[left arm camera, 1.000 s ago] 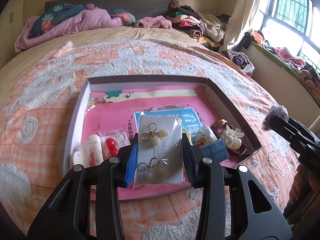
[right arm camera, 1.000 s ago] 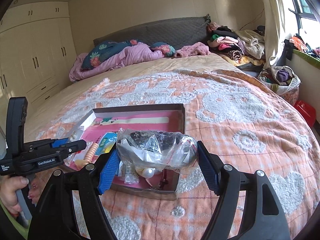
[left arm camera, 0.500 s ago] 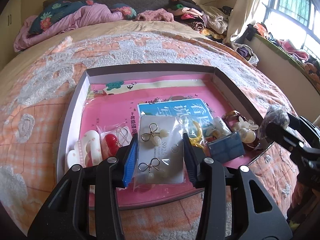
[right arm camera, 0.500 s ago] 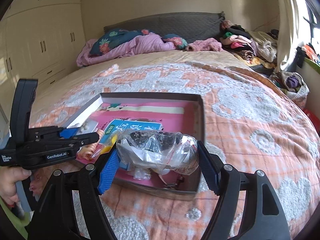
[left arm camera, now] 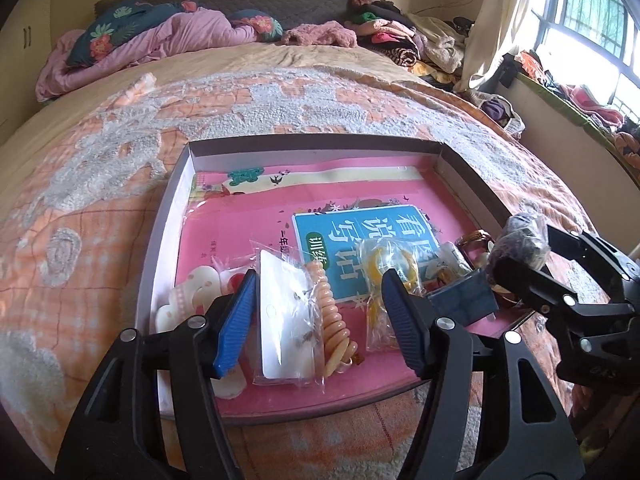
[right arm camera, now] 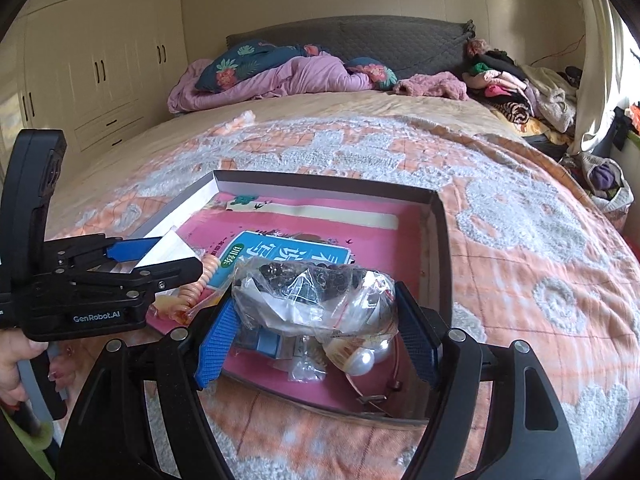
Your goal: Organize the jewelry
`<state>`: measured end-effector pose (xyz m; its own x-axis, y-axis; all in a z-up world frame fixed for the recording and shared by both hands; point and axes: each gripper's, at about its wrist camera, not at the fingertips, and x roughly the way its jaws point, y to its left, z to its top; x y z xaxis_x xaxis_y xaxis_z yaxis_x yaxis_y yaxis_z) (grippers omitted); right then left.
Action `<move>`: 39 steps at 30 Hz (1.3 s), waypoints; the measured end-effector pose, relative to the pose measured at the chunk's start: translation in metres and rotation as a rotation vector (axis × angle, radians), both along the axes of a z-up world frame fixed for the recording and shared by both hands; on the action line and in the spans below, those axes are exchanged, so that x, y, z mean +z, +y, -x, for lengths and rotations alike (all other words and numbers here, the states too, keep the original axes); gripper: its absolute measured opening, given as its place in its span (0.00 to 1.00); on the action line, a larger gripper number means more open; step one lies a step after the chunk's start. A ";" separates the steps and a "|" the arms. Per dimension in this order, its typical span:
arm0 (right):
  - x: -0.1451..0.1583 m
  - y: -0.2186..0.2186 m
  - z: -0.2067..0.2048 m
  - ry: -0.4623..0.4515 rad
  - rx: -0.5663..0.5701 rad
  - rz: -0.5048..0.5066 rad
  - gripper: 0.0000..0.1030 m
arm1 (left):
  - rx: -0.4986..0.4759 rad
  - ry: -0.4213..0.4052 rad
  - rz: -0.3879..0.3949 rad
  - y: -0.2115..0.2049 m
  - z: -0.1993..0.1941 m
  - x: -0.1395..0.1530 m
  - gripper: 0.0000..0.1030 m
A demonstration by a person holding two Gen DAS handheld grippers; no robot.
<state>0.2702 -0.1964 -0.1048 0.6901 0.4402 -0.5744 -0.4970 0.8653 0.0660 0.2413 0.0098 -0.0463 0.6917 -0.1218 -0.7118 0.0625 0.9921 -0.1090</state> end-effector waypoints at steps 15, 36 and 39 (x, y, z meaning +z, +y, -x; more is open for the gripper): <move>-0.005 -0.005 0.006 0.019 -0.016 -0.032 0.82 | 0.003 -0.009 -0.002 0.003 0.003 0.006 0.59; 0.022 -0.029 0.032 -0.048 -0.095 -0.080 0.96 | 0.058 -0.055 -0.007 0.012 0.023 0.035 0.91; 0.030 -0.035 0.039 -0.063 -0.101 -0.101 0.96 | 0.072 -0.065 0.007 0.016 0.030 0.041 0.91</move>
<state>0.2308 -0.2309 -0.0753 0.7671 0.4199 -0.4850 -0.4134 0.9017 0.1268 0.2117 0.0258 -0.0058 0.7434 -0.0747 -0.6647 -0.0017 0.9935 -0.1136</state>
